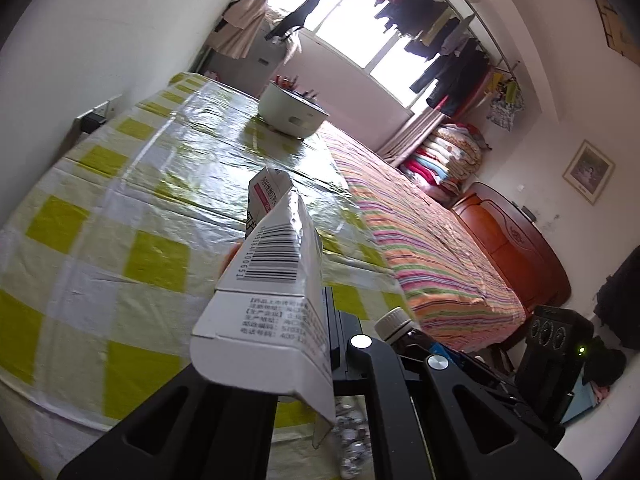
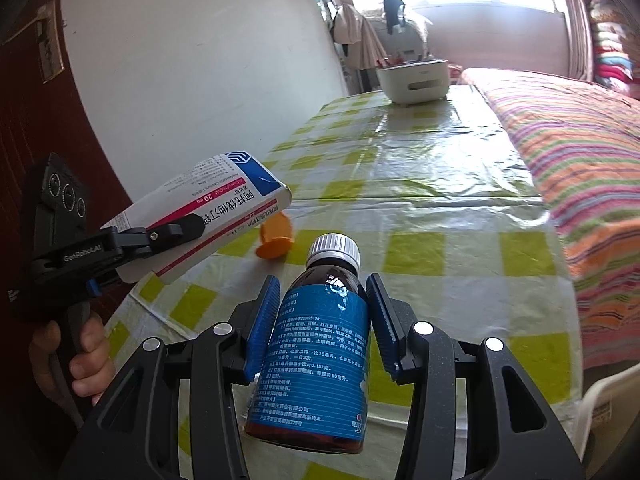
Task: Collect trash
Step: 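Lift the medicine box with the left tool while the right lifts the blue bottle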
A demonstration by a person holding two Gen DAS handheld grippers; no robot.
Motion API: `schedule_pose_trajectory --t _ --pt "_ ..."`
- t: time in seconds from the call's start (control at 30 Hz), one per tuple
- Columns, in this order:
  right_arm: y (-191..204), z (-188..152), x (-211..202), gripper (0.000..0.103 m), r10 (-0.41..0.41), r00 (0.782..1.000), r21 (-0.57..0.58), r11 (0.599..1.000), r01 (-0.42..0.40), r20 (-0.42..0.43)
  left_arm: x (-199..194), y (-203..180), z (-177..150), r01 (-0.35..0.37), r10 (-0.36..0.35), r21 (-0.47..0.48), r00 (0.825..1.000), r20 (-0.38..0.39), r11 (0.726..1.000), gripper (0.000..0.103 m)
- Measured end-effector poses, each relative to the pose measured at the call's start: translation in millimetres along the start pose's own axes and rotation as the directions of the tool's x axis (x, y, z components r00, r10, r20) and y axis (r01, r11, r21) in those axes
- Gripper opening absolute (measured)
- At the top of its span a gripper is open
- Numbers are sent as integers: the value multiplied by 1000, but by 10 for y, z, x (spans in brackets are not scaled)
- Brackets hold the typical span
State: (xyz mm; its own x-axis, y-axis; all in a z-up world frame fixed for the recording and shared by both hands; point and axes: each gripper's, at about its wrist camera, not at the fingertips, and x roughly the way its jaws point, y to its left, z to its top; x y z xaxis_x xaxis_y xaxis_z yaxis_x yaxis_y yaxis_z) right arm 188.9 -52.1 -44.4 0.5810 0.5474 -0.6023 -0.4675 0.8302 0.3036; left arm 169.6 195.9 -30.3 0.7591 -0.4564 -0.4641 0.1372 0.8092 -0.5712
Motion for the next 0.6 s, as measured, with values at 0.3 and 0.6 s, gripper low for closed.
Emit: schedule_pose_trajectory --t 0.3,0.6 --pt "-374 -62 -292 44 -55 998 54 997 53 31 290 -446 -92 60 -58 58 997 -51 996 1" --pt "-849 -185 -701 44 -121 990 136 985 109 79 526 -823 -224 124 -114 94 988 -104 988 1"
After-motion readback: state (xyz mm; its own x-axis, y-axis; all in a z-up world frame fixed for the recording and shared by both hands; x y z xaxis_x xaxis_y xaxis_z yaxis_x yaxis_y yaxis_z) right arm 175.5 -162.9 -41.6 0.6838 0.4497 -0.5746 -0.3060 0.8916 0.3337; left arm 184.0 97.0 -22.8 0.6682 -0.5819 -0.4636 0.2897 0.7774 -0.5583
